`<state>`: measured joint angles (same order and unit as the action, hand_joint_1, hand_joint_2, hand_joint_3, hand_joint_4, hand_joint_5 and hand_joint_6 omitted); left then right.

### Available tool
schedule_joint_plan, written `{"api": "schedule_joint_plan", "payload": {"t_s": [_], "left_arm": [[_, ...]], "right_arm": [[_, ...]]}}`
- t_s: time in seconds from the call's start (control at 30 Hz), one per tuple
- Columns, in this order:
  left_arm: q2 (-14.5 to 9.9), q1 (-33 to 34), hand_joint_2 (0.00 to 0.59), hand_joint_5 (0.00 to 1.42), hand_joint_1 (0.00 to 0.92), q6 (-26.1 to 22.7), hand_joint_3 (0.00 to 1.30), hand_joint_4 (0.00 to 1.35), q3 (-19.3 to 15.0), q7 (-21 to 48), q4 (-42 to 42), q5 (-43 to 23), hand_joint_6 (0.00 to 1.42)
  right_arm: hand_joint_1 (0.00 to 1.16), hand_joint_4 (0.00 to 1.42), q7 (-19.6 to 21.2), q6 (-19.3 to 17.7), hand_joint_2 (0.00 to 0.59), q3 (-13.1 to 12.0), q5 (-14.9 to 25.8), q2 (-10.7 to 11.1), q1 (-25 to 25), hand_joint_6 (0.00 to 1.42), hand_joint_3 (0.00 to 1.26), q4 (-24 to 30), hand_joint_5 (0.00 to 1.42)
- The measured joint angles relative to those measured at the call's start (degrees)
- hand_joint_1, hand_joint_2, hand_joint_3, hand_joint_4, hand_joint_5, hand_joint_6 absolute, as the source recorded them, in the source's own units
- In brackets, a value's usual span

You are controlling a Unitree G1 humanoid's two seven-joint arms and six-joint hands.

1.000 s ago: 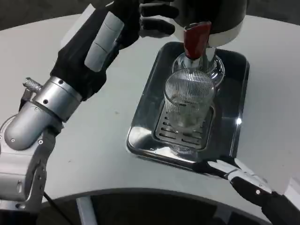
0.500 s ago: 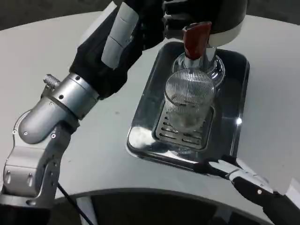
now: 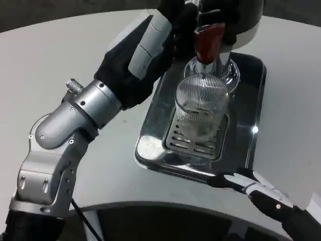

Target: Grasp the cup under the faucet to collect the drink, then remove the cup.

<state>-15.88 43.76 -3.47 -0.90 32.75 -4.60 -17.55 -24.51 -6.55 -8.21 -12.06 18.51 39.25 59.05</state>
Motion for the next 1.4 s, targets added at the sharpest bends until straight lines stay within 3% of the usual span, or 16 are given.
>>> {"api": "schedule_joint_plan", "payload": {"t_s": [0.43, 0.9, 1.4], "left_arm": [[-0.89, 0.64, 0.038, 0.34, 0.000, 5.56, 0.29, 0.23, 0.42, 3.27, -2.72, 2.65, 0.28], [-3.35, 2.45, 0.040, 0.30, 0.000, 16.48, 0.29, 0.21, 1.90, 7.02, -9.02, 5.84, 0.23], [-6.08, 3.92, 0.043, 0.27, 0.000, 24.80, 0.31, 0.20, 3.86, 8.31, -13.31, 8.37, 0.19]], "right_arm": [[0.52, 0.13, 0.38, 0.00, 0.472, 0.45, 0.07, -0.19, 0.23, 0.00, 0.21, 0.00, 0.02], [0.52, 0.13, 0.57, 0.19, 0.472, 0.76, 0.05, -0.19, -0.48, 0.00, 0.21, 0.01, 0.02], [0.52, 0.13, 1.06, 0.53, 0.472, 1.23, 0.01, -0.20, -1.08, 0.00, 0.21, 0.01, 0.03]]}}
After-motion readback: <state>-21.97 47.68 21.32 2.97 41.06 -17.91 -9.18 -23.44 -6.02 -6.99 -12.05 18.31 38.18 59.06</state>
